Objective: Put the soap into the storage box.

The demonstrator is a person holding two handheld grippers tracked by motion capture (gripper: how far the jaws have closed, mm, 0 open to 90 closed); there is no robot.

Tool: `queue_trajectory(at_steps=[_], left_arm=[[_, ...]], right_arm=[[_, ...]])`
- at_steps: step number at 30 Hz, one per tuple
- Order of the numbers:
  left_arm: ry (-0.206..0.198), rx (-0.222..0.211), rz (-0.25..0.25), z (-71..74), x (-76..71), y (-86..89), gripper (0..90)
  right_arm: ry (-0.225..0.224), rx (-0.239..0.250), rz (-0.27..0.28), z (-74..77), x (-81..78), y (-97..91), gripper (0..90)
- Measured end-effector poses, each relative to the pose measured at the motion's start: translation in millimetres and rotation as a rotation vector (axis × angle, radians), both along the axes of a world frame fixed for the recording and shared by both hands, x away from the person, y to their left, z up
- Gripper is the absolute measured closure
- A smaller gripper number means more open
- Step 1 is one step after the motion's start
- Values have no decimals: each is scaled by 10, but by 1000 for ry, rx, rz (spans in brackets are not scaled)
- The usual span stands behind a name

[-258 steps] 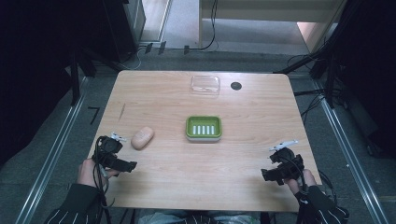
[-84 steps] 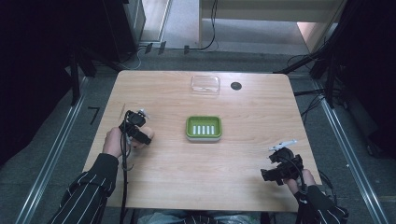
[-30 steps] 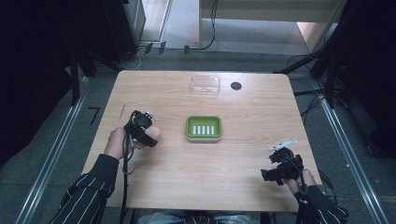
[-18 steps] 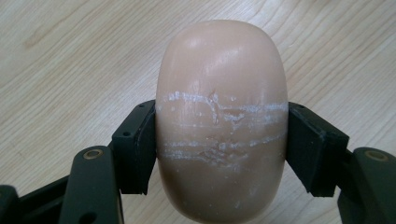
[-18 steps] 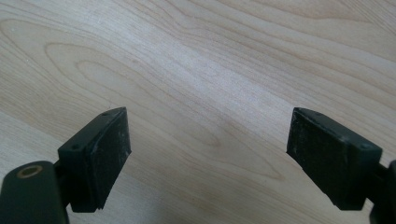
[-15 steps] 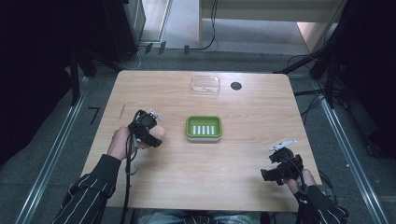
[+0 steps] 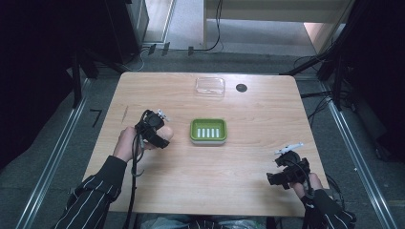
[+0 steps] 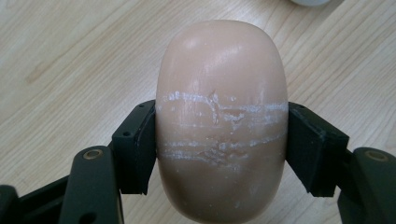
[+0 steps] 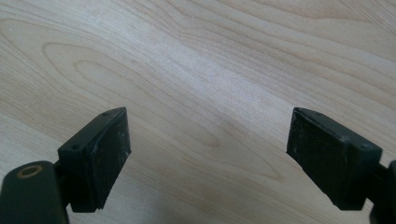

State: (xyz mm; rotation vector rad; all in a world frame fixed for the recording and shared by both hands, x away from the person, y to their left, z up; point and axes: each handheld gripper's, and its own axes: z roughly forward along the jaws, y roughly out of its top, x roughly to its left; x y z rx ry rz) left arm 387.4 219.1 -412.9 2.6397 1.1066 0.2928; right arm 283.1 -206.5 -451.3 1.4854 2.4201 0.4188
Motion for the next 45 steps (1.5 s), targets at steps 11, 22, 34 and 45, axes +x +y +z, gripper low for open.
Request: queue_trajectory(at_steps=[11, 22, 34, 45], left_arm=[[-11, -7, -19, 47, 57, -81, 334], [-17, -6, -37, 64, 130, -168, 334], [-30, -23, -39, 118, 147, -150, 334], [-51, -21, -44, 152, 158, -165, 334]], right_arm=[[1, 0, -2, -1, -1, -4, 142], [0, 1, 4, -2, 0, -3, 142], [0, -3, 0, -4, 1, 3, 141], [1, -5, 0, -5, 2, 4, 142]])
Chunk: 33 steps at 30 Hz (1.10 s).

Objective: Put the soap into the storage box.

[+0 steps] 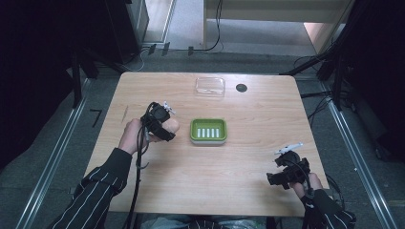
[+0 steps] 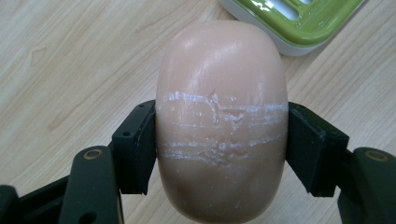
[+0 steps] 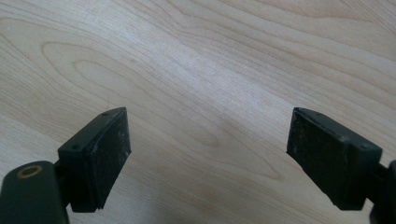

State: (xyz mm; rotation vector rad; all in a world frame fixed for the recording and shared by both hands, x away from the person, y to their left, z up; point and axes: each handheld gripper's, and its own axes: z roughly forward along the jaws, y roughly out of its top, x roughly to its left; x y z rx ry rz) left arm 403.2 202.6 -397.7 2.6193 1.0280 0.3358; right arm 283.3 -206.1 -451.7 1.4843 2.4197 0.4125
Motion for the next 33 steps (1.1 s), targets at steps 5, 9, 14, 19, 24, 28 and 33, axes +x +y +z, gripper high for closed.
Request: queue_trajectory(at_steps=[5, 9, 14, 19, 24, 28, 33], left_arm=[[-6, -10, -16, 25, 56, -70, 334], [-14, -14, -22, 36, 73, -106, 334], [-21, -18, -41, 59, 92, -168, 334], [-21, -20, -54, 59, 115, -214, 334], [-24, -19, -68, 76, 140, -251, 334], [-32, -18, -79, 89, 162, -297, 334], [-40, -18, -95, 103, 190, -370, 334]], right_arm=[[2, 1, 2, 1, 5, -2, 142], [3, -1, 2, -2, 6, -2, 142], [2, 0, 1, -1, 5, -4, 142], [4, -4, 1, -2, 9, -1, 142], [3, -4, 2, -1, 7, 1, 142], [2, -4, -1, -4, 9, -3, 142], [1, -4, 1, -5, 11, -5, 142]])
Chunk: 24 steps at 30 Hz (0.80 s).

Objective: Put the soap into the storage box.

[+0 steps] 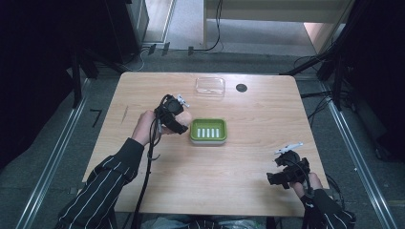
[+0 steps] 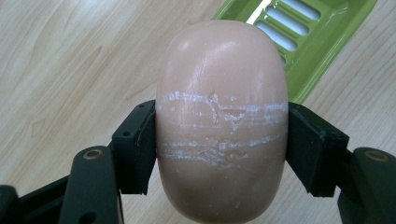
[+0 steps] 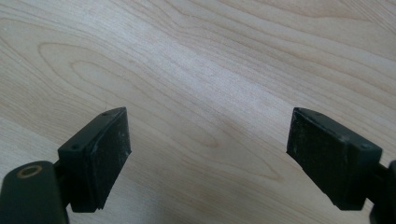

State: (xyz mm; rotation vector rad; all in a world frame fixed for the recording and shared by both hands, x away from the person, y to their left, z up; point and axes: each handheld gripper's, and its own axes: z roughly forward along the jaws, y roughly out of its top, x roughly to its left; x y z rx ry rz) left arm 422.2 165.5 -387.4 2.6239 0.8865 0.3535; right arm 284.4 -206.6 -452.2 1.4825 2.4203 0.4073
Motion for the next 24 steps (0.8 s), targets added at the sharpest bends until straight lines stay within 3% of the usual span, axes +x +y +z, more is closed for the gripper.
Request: queue_trajectory(at_steps=[13, 24], left_arm=[[-11, -20, -20, 30, 46, -78, 334], [-14, -26, -59, 5, 104, -241, 334]], right_arm=[[4, -1, -6, -3, 4, 10, 142], [5, 0, -4, -6, 7, 12, 142]])
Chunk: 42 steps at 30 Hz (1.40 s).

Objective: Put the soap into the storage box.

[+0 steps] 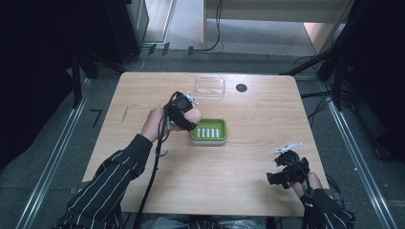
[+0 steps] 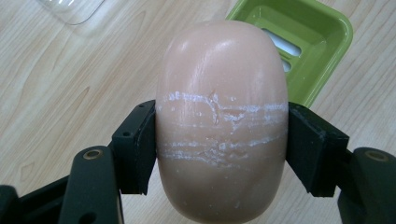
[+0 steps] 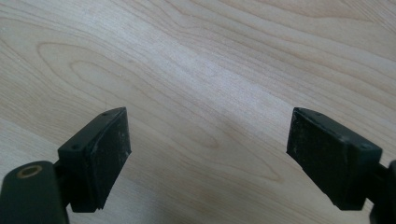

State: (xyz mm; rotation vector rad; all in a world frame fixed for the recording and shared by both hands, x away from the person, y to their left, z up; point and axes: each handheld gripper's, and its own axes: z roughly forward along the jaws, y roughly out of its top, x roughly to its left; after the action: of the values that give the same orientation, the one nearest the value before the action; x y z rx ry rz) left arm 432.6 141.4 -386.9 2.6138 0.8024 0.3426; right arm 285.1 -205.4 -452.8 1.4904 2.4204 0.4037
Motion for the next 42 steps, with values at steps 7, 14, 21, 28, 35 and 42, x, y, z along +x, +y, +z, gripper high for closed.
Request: queue_trajectory(at_steps=[7, 14, 21, 28, 35, 42], left_arm=[[6, -11, -7, -40, 23, -59, 334], [16, -19, -17, -100, 57, -132, 334], [11, -26, -19, -113, 64, -153, 334], [5, -26, -27, -166, 73, -234, 334], [4, -20, -37, -192, 89, -280, 334], [-16, -40, -37, -202, 93, -292, 334]], right_arm=[[-1, -2, 5, -2, 2, 0, 142], [-1, -2, 6, -1, 4, 0, 142], [0, 1, 1, 2, 0, -2, 142], [-3, -2, 2, 5, -4, -4, 142], [-3, -2, 6, 4, -5, -12, 142], [-2, -4, 6, 5, -3, -10, 142]])
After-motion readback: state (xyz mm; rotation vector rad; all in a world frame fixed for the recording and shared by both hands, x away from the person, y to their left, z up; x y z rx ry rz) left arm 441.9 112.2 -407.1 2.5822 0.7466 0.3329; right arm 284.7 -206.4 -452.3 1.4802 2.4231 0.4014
